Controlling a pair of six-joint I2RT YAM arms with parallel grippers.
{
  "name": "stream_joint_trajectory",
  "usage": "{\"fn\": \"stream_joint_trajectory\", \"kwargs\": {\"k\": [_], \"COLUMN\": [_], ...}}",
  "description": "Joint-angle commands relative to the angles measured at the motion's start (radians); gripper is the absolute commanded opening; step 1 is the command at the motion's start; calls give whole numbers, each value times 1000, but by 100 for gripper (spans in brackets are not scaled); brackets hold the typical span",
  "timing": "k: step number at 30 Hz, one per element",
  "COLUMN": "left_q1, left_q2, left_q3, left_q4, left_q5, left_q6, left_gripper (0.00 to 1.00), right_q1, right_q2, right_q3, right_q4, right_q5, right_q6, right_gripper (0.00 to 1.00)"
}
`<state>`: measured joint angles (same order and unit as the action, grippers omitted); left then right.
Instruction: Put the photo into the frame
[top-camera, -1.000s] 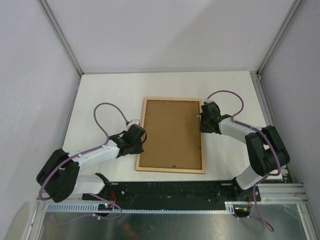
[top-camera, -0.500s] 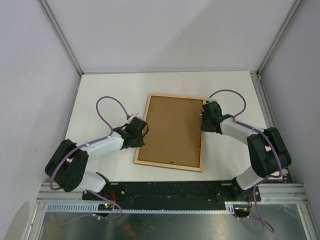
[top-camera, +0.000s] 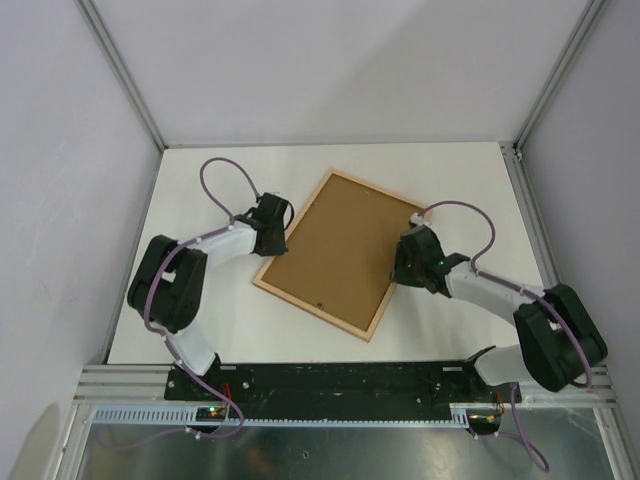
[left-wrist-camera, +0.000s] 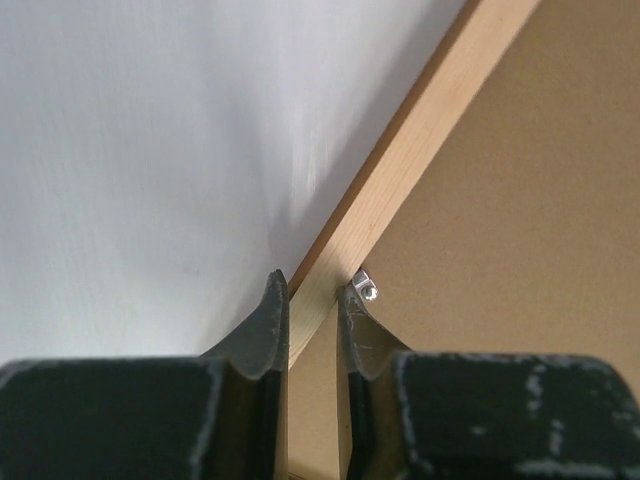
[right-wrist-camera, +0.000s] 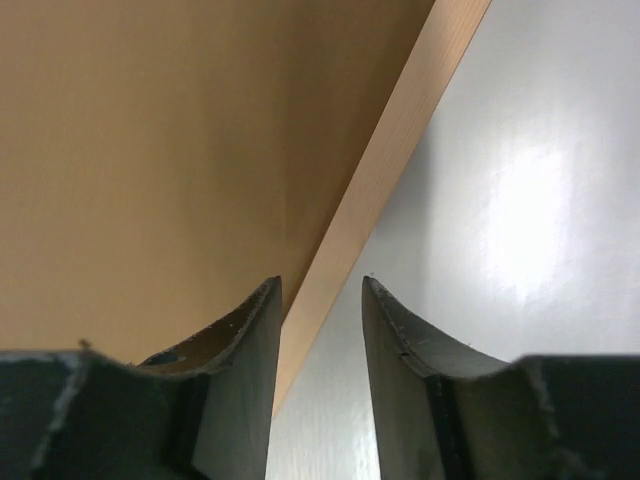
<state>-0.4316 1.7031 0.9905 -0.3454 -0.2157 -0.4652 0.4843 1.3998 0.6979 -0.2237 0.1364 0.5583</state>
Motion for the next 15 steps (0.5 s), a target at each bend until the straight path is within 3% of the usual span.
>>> {"fn": "stream_joint_trajectory", "kwargs": {"k": [1, 4, 8, 15], "left_q1": [81, 112, 124, 125], "left_q2": [106, 129, 99, 7], "left_q3": [88, 145, 182, 143], "left_q4": [44, 39, 14, -1], "left_q5": [-94, -60, -46, -2], "left_q6": [-25, 11, 15, -15], "left_gripper": [8, 19, 33, 36], "right_q1": [135, 193, 184, -25], "right_q2": [-118, -171, -258, -298], "right_q3": [-50, -64, -63, 5], "right_q4": [-3, -8, -14, -35], "right_q5": [-53, -28, -9, -63], "right_q6": [95, 127, 125, 39], "right_gripper": [48, 59, 65, 68]}}
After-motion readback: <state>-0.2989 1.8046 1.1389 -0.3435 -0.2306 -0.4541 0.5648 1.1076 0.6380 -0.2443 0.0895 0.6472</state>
